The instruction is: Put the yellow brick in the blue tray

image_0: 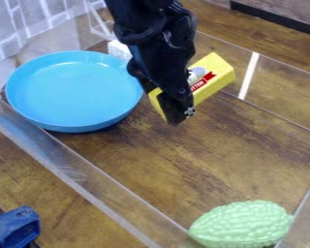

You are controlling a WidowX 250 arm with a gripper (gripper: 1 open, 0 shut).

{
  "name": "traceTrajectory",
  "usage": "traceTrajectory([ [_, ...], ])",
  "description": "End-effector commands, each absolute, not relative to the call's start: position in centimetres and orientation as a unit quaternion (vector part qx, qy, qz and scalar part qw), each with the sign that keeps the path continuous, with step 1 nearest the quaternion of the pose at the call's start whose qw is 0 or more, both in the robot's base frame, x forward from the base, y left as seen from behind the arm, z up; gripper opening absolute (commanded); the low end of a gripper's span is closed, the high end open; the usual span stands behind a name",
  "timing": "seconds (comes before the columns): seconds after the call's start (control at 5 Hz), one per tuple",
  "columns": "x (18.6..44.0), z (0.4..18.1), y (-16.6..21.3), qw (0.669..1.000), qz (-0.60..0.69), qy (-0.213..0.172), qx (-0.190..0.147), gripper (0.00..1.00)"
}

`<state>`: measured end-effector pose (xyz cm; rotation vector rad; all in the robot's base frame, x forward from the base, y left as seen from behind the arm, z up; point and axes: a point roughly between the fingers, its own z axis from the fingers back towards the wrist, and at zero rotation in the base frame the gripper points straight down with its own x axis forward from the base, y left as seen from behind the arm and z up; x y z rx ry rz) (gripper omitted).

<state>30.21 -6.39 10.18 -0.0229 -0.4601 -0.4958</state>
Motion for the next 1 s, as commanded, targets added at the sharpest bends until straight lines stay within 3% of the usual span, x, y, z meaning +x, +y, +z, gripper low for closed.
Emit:
traceTrajectory([
  [0.0, 31.8, 11.7, -6.2, 0.937, -0.237, -0.258, -0.005, 0.0],
  [0.6, 35.3, 11.3, -7.5, 0.938, -0.236, -0.254, 0.0, 0.0],
  [0.8, 35.2, 11.9, -8.5, 0.939, -0.236, -0.252, 0.003, 0.0],
])
